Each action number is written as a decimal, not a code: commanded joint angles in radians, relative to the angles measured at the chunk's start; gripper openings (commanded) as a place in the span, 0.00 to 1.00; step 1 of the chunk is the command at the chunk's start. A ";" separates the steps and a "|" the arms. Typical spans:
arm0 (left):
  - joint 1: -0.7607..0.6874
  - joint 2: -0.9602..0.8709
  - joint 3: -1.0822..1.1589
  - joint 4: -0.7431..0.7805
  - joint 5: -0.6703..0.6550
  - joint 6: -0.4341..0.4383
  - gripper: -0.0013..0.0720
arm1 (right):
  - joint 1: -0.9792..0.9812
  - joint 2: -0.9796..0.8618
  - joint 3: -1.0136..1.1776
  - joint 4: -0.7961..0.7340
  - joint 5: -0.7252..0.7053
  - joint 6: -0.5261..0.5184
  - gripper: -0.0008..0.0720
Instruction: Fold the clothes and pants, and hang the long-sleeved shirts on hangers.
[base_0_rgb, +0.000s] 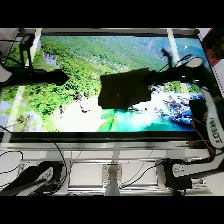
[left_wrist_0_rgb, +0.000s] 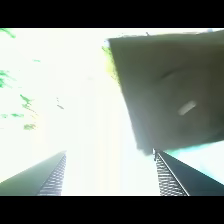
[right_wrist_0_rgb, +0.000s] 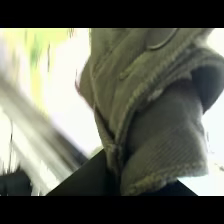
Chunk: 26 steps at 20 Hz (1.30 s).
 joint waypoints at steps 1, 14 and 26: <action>0.033 0.112 0.001 0.085 -0.003 0.002 0.81 | -0.196 0.184 0.016 -0.136 0.021 0.157 0.06; 0.042 0.238 0.000 0.085 -0.002 0.002 0.81 | -0.990 0.475 0.017 -0.773 0.149 0.264 0.06; 0.042 0.238 0.000 0.085 -0.002 0.002 0.81 | -1.169 0.477 0.017 -0.785 0.097 0.498 0.95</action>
